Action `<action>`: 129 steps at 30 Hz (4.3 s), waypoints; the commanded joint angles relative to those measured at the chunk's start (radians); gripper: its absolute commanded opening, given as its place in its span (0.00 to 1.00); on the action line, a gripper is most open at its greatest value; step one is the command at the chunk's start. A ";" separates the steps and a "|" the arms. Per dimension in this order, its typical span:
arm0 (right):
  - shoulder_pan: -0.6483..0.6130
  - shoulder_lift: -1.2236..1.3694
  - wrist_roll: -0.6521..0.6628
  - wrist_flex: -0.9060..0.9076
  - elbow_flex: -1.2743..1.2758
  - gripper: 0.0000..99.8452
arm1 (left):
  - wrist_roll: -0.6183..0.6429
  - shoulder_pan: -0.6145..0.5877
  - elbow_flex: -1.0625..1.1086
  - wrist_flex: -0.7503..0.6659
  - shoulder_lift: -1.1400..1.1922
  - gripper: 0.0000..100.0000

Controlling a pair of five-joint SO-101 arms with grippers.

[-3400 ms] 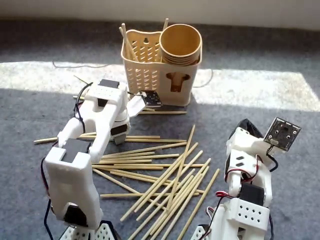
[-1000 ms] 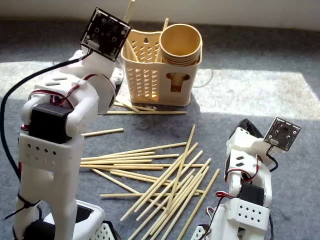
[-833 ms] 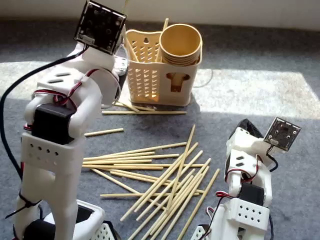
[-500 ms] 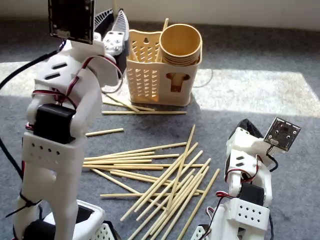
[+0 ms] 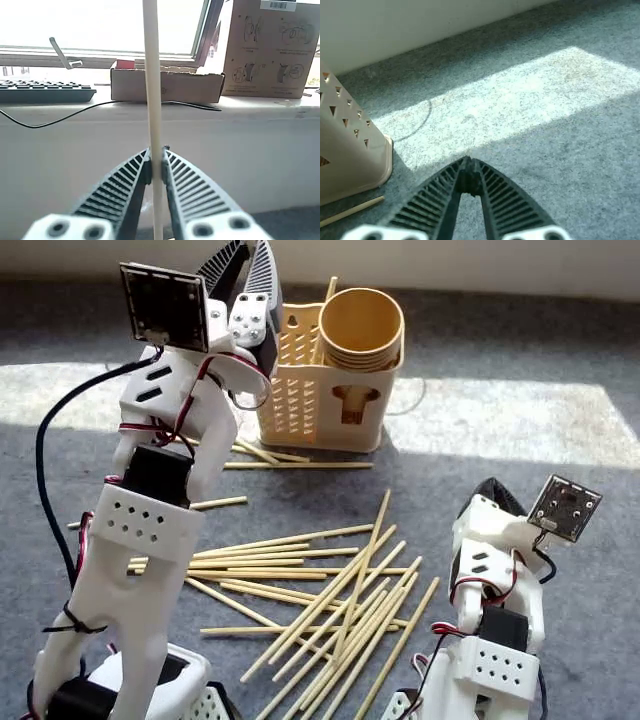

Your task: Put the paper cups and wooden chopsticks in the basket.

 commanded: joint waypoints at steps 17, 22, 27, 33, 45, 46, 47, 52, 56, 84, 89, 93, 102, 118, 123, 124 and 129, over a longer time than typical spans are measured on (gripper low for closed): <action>-0.012 -0.013 -0.005 -0.027 -0.004 0.01 | 0.009 -0.090 0.033 -0.029 0.252 0.00; -0.012 -0.013 -0.005 -0.027 -0.004 0.01 | 0.009 -0.094 0.085 -0.029 0.308 0.00; -0.012 -0.013 -0.005 -0.027 -0.004 0.01 | 0.009 -0.094 0.127 -0.029 0.335 0.00; -0.012 -0.013 -0.005 -0.027 -0.004 0.01 | 0.012 -0.088 0.136 0.043 0.340 0.11; -0.012 -0.013 -0.005 -0.027 -0.004 0.01 | 0.060 -0.094 0.059 0.221 0.331 0.12; -0.012 -0.013 -0.005 -0.027 -0.004 0.01 | 0.060 -0.094 0.033 0.261 0.331 0.12; -0.012 -0.013 -0.005 -0.027 -0.004 0.01 | 0.061 -0.096 0.007 0.301 0.331 0.12; -0.012 -0.013 -0.005 -0.027 -0.004 0.01 | 0.060 -0.107 -0.088 0.466 0.268 0.12; -0.012 -0.013 -0.005 -0.027 -0.004 0.01 | 0.060 -0.108 -0.107 0.563 0.151 0.12; -0.048 -0.010 -0.003 -0.024 -0.004 0.01 | -0.084 -0.435 0.278 0.870 -0.117 0.02; -0.050 -0.008 -0.003 -0.024 -0.004 0.01 | -0.084 -0.460 0.453 0.750 -0.117 0.02; -0.087 -0.008 0.061 -0.021 -0.007 0.01 | -0.081 -0.453 0.608 0.612 -0.116 0.02; -0.232 -0.005 0.170 0.246 -0.127 0.01 | -0.083 -0.478 0.736 0.486 -0.117 0.02; -0.369 -0.004 0.178 0.415 -0.249 0.04 | -0.083 -0.479 0.739 0.485 -0.117 0.02; -0.415 0.028 0.178 0.412 -0.251 0.04 | -0.083 -0.479 0.739 0.485 -0.117 0.02; -0.426 0.059 0.178 0.412 -0.263 0.04 | -0.083 -0.479 0.739 0.485 -0.117 0.02; -0.435 0.314 0.172 0.415 -0.409 0.04 | -0.083 -0.481 0.739 0.486 -0.117 0.02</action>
